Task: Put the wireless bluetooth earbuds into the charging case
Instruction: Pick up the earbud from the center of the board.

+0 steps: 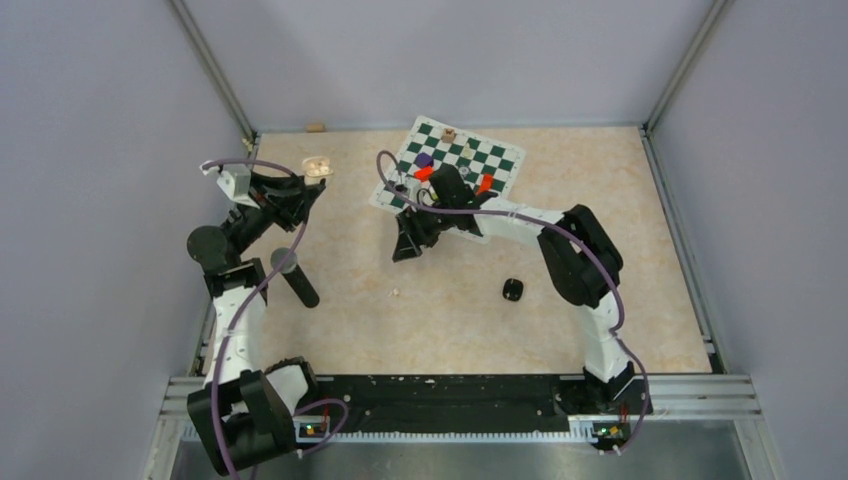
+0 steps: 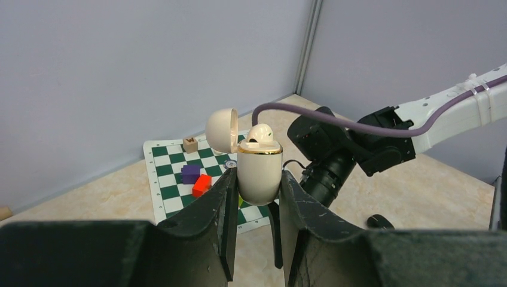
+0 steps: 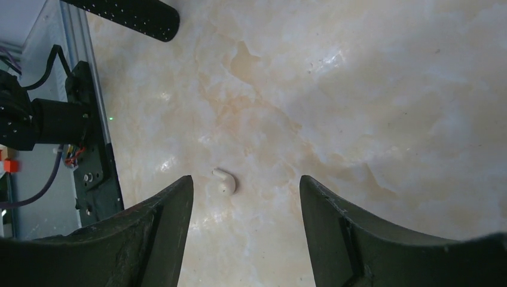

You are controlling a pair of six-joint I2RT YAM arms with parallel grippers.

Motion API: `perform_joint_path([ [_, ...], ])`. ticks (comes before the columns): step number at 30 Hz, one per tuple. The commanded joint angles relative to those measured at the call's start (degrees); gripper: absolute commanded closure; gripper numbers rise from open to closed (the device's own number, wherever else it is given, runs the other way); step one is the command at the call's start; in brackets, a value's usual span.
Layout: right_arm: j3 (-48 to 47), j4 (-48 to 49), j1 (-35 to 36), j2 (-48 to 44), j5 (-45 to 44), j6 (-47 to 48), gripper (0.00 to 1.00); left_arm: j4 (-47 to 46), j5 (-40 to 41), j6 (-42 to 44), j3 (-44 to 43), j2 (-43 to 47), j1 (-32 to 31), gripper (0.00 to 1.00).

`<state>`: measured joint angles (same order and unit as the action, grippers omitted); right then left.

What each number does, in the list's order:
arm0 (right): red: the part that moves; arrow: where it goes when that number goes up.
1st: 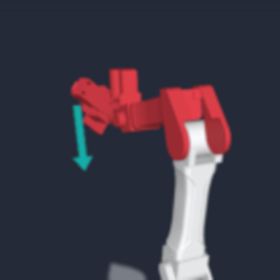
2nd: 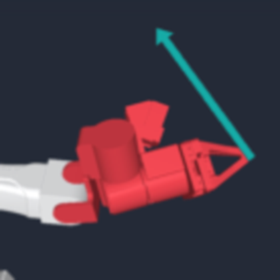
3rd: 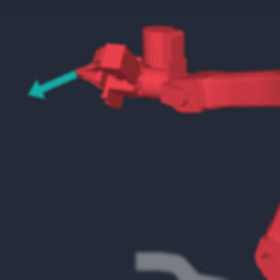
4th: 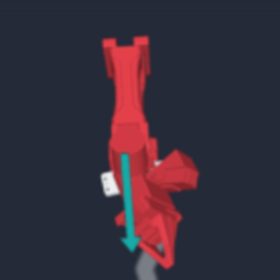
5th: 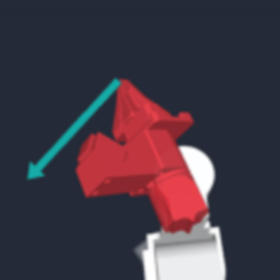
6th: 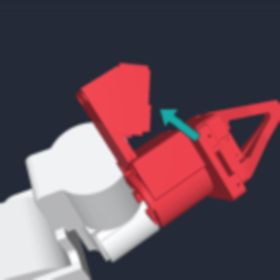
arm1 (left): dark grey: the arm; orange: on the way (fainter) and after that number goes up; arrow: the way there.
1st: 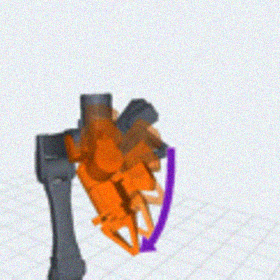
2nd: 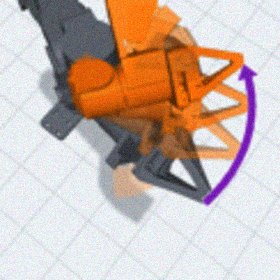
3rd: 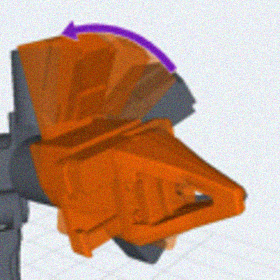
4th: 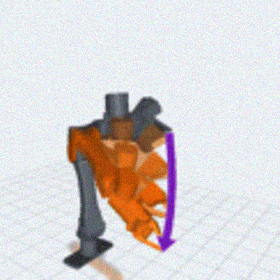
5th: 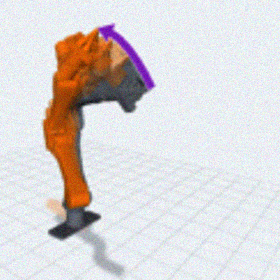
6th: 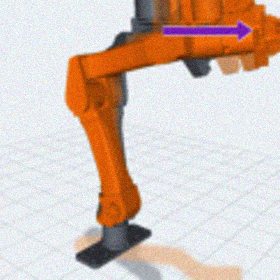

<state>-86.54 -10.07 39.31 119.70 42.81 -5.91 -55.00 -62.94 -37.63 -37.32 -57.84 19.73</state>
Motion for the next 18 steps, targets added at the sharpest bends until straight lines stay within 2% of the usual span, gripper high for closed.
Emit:
perform_joint_path([
  [1,1.0,1.7,1.5,1.3,-2.8,-0.9,0.36,-1.0,1.2,0.9,0.0,1.6,-0.1,1.00],
  [18,1.2,-8.0,11.3,2.5,-11.3,8.9,0.43,-2.2,2.0,-0.5,-0.2,3.1,-0.1,1.00],
])
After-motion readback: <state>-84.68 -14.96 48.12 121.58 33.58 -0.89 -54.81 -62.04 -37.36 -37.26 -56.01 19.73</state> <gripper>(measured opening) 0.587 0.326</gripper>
